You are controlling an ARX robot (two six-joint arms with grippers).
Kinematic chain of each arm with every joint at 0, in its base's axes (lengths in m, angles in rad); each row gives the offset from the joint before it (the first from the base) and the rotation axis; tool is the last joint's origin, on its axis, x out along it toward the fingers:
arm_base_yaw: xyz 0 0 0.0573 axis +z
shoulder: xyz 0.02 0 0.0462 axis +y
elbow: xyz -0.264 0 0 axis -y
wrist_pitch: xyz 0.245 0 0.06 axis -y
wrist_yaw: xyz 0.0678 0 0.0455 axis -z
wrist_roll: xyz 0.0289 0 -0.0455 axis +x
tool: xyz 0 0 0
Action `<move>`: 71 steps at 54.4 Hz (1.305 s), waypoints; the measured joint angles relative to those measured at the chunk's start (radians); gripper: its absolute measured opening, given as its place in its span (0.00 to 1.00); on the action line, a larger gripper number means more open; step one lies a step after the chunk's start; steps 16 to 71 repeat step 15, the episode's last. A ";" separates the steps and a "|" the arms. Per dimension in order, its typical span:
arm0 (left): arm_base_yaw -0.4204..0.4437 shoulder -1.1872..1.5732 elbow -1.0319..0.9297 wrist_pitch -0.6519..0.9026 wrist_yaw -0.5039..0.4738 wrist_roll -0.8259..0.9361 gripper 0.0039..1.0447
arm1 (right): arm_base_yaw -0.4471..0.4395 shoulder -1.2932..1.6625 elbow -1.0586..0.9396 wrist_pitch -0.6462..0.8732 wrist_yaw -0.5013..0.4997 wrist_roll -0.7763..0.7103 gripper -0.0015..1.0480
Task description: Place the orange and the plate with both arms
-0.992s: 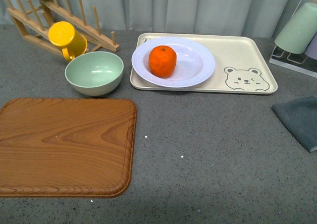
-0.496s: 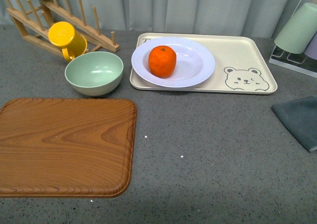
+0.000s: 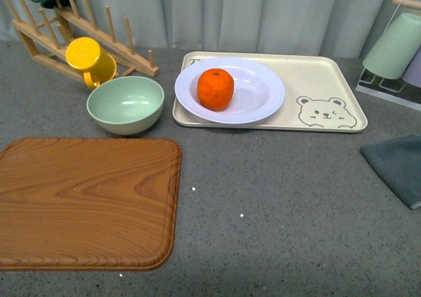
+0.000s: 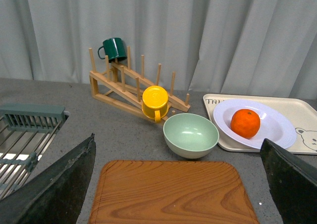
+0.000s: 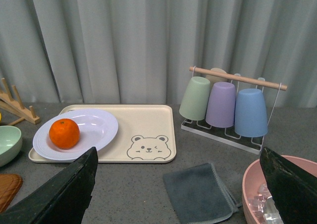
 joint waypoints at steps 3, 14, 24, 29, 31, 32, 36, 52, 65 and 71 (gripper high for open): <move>0.000 0.000 0.000 0.000 0.000 0.000 0.94 | 0.000 0.000 0.000 0.000 0.000 0.000 0.91; 0.000 0.000 0.000 0.000 0.000 0.000 0.94 | 0.000 0.000 0.000 0.000 0.000 0.000 0.91; 0.000 0.000 0.000 0.000 0.000 0.000 0.94 | 0.000 0.000 0.000 0.000 0.000 0.000 0.91; 0.000 0.000 0.000 0.000 0.000 0.000 0.94 | 0.000 0.000 0.000 0.000 0.000 0.000 0.91; 0.000 0.000 0.000 0.000 0.000 0.000 0.94 | 0.000 0.000 0.000 0.000 0.000 0.000 0.91; 0.000 0.000 0.000 0.000 0.000 0.000 0.94 | 0.000 0.000 0.000 0.000 0.000 0.000 0.91; 0.000 0.000 0.000 0.000 0.000 0.000 0.94 | 0.000 0.000 0.000 0.000 0.000 0.000 0.91; 0.000 0.000 0.000 0.000 0.000 0.000 0.94 | 0.000 0.000 0.000 0.000 0.000 0.000 0.91; 0.000 0.000 0.000 0.000 0.000 0.000 0.94 | 0.000 0.000 0.000 0.000 0.000 0.000 0.91; 0.000 0.000 0.000 0.000 0.000 0.000 0.94 | 0.000 0.000 0.000 0.000 0.000 0.000 0.91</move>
